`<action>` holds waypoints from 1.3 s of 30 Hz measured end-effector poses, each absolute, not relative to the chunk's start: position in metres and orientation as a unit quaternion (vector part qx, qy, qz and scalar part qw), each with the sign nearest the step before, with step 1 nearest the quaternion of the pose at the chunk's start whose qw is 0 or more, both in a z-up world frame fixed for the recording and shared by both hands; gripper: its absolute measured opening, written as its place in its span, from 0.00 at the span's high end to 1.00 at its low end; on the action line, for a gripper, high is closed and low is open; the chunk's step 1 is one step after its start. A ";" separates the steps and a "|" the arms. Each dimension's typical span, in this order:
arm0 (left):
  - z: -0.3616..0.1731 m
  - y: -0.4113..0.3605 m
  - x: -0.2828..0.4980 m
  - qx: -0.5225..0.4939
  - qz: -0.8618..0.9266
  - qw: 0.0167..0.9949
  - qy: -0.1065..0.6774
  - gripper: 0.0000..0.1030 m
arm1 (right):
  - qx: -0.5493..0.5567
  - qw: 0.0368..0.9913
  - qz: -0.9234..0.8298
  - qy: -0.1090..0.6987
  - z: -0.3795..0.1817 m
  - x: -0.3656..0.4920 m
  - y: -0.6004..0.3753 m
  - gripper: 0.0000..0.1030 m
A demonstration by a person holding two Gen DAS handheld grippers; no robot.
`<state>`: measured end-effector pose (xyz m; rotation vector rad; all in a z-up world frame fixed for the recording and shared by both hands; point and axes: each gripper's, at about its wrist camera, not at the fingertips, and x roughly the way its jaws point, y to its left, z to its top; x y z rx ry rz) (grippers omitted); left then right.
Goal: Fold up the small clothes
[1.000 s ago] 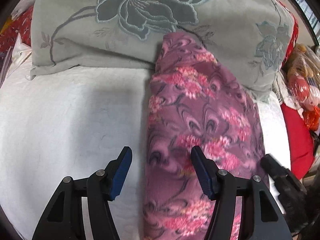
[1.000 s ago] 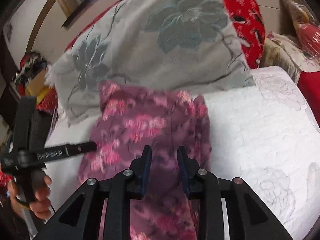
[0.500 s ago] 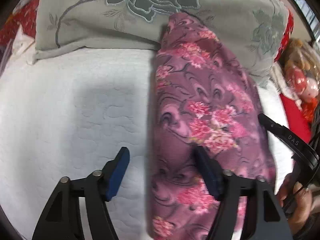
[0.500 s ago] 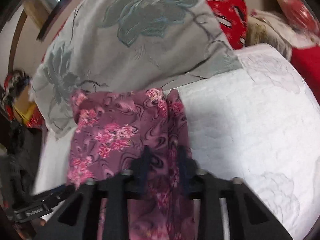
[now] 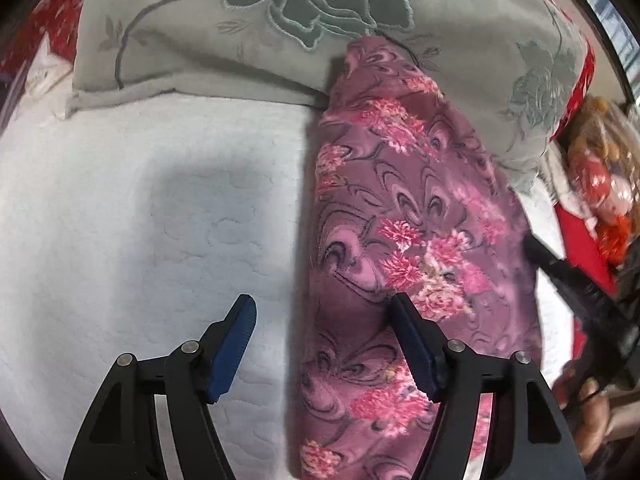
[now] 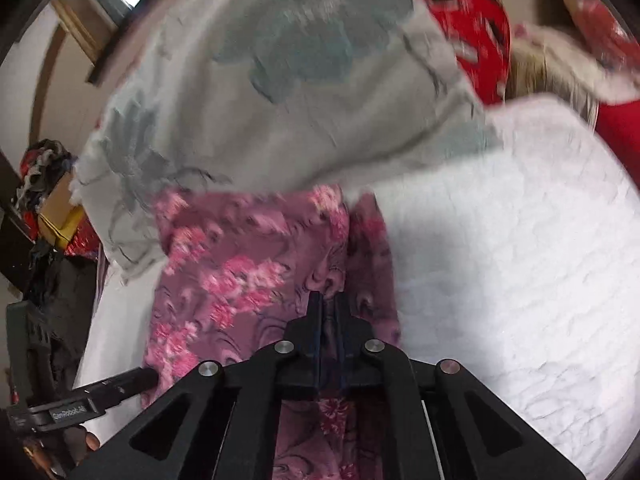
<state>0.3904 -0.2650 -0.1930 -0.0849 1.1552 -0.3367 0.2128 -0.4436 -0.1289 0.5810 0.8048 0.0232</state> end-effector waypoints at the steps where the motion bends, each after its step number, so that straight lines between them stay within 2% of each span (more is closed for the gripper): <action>1: -0.196 -0.268 0.391 -0.030 -0.154 0.824 0.544 0.31 | 0.284 0.879 0.003 0.382 -0.130 0.211 -0.446 0.97; 5: -0.193 -0.267 0.388 -0.036 -0.157 0.825 0.542 0.34 | 0.261 0.867 -0.026 0.425 -0.141 0.217 -0.449 0.99; 7: -0.190 -0.267 0.384 -0.030 -0.155 0.827 0.540 0.34 | 0.267 0.872 -0.010 0.409 -0.132 0.207 -0.450 0.94; 12: -0.186 -0.262 0.369 -0.036 -0.155 0.829 0.536 0.34 | 0.280 0.884 0.066 0.367 -0.113 0.167 -0.443 0.93; 14: -0.185 -0.260 0.359 -0.032 -0.152 0.834 0.530 0.32 | 0.273 0.881 0.079 0.378 -0.119 0.158 -0.434 0.86; 17: -0.189 -0.264 0.344 -0.003 -0.146 0.837 0.528 0.30 | 0.226 0.874 0.059 0.426 -0.140 0.152 -0.424 0.85; 21: -0.191 -0.265 0.331 0.023 -0.157 0.832 0.532 0.30 | 0.242 0.874 0.049 0.419 -0.130 0.148 -0.428 0.84; 23: -0.188 -0.260 0.337 0.005 -0.160 0.830 0.535 0.30 | 0.276 0.872 0.036 0.402 -0.123 0.148 -0.442 0.75; 24: -0.187 -0.256 0.345 -0.012 -0.161 0.826 0.540 0.30 | 0.289 0.871 0.024 0.396 -0.121 0.149 -0.449 0.60; 25: -0.186 -0.252 0.354 -0.035 -0.166 0.818 0.549 0.30 | 0.304 0.869 0.008 0.390 -0.119 0.151 -0.458 0.53; 30: -0.184 -0.247 0.395 -0.073 -0.150 0.814 0.557 0.33 | 0.359 0.845 -0.012 0.396 -0.132 0.178 -0.484 0.53; 35: -0.201 -0.255 0.421 -0.114 -0.175 0.779 0.591 0.32 | 0.375 0.831 -0.022 0.410 -0.152 0.202 -0.486 0.51; 39: -0.204 -0.262 0.425 -0.107 -0.180 0.787 0.581 0.28 | 0.417 0.814 0.046 0.401 -0.160 0.211 -0.480 0.48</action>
